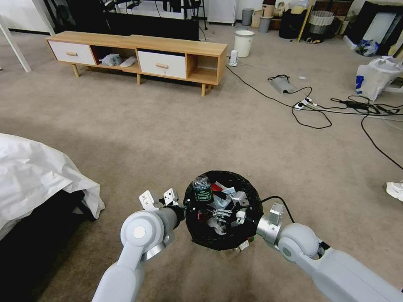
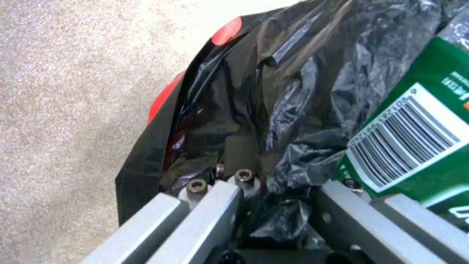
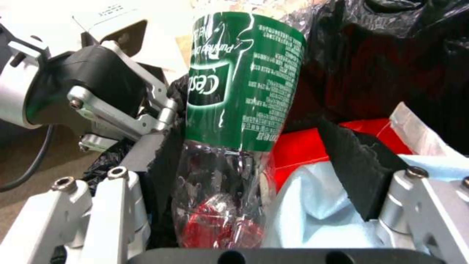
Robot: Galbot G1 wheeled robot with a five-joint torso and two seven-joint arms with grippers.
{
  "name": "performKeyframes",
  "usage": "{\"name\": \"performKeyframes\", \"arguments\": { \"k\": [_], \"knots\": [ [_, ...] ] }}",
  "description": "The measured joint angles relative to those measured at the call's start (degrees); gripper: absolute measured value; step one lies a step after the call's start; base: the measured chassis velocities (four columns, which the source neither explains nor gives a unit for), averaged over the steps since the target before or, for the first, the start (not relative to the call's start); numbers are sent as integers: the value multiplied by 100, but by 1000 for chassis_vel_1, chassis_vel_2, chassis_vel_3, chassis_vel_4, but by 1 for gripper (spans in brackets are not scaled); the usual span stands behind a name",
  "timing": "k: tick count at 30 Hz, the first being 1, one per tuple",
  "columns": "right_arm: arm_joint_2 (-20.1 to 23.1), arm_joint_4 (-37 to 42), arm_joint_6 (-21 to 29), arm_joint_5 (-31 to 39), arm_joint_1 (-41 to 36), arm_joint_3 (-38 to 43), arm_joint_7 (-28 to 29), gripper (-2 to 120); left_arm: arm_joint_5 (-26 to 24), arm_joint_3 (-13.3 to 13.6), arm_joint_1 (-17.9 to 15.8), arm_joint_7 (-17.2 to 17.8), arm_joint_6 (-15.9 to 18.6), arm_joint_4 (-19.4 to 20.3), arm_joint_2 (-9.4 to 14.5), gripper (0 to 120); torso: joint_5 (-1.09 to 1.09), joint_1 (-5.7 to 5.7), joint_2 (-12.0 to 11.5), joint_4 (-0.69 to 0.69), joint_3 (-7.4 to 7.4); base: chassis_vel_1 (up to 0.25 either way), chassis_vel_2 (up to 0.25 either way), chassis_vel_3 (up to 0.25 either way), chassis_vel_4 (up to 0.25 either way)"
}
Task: Pick up the trash bin and place the garbage on the floor into it.
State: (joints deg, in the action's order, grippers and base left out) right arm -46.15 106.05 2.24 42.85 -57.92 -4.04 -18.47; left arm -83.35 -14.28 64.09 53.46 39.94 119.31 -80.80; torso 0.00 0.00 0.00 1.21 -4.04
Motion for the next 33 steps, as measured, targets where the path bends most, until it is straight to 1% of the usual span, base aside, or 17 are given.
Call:
{"name": "performKeyframes", "arguments": {
  "k": [14,15,22,23,33],
  "knots": [
    [83,146,2,36,-47,65,21,73,-3,-12,7,4,-10,-1,-17,0,0,0,0,0,0,0,0,0,0],
    [93,170,3,42,-48,72,27,76,-3,-19,8,4,-12,-14,-27,0,0,0,0,0,0,0,0,0,0],
    [134,236,13,68,-53,94,30,79,18,-32,18,4,-13,-37,-44,0,0,0,0,0,0,0,0,0,0],
    [139,243,17,68,-60,105,30,81,24,-35,18,3,-13,-38,-48,0,0,0,0,0,0,0,0,0,0],
    [151,259,21,54,-80,135,31,90,51,-39,24,0,-13,-48,-82,0,0,0,0,0,0,0,0,0,0]
  ]
}}
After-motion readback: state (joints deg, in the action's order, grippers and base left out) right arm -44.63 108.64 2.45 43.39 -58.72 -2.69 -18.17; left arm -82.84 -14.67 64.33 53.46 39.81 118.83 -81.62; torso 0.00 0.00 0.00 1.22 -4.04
